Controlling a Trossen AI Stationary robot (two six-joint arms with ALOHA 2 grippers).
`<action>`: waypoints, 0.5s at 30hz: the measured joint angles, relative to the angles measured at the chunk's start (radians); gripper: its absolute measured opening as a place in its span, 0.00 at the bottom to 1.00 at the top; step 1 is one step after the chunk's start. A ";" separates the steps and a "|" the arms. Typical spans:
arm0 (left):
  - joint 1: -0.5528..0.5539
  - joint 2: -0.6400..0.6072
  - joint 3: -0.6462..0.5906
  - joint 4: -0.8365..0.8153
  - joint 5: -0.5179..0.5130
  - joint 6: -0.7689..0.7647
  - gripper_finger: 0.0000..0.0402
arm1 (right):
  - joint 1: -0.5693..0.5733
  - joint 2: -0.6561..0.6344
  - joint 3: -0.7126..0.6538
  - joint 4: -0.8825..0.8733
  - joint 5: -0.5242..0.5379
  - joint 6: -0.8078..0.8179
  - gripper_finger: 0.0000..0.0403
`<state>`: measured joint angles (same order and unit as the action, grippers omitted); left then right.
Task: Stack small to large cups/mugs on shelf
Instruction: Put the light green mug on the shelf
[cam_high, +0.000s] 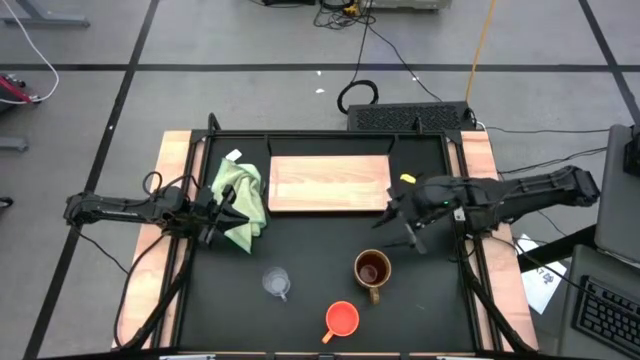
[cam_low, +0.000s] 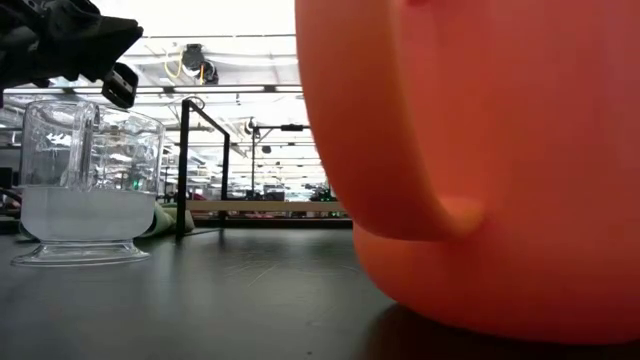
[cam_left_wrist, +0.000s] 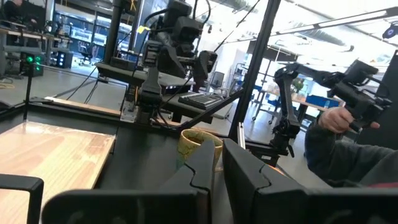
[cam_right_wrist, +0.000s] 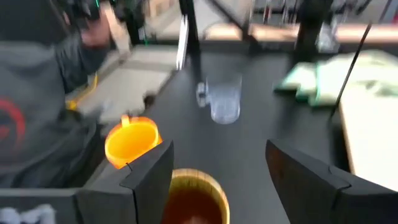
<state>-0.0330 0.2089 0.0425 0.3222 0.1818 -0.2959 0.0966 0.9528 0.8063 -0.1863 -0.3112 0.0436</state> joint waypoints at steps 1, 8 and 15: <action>0.000 0.000 0.000 0.000 0.000 -0.001 0.08 | 0.004 0.024 0.027 -0.048 0.000 -0.005 0.61; 0.000 0.000 0.000 0.001 0.001 -0.001 0.08 | 0.031 0.142 0.120 -0.170 0.000 -0.032 0.61; 0.000 0.000 0.000 0.001 0.001 -0.001 0.08 | 0.022 0.222 0.123 -0.269 0.013 0.000 0.61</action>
<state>-0.0332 0.2089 0.0425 0.3233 0.1829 -0.2970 0.1189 1.1748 0.9295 -0.4552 -0.2979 0.0432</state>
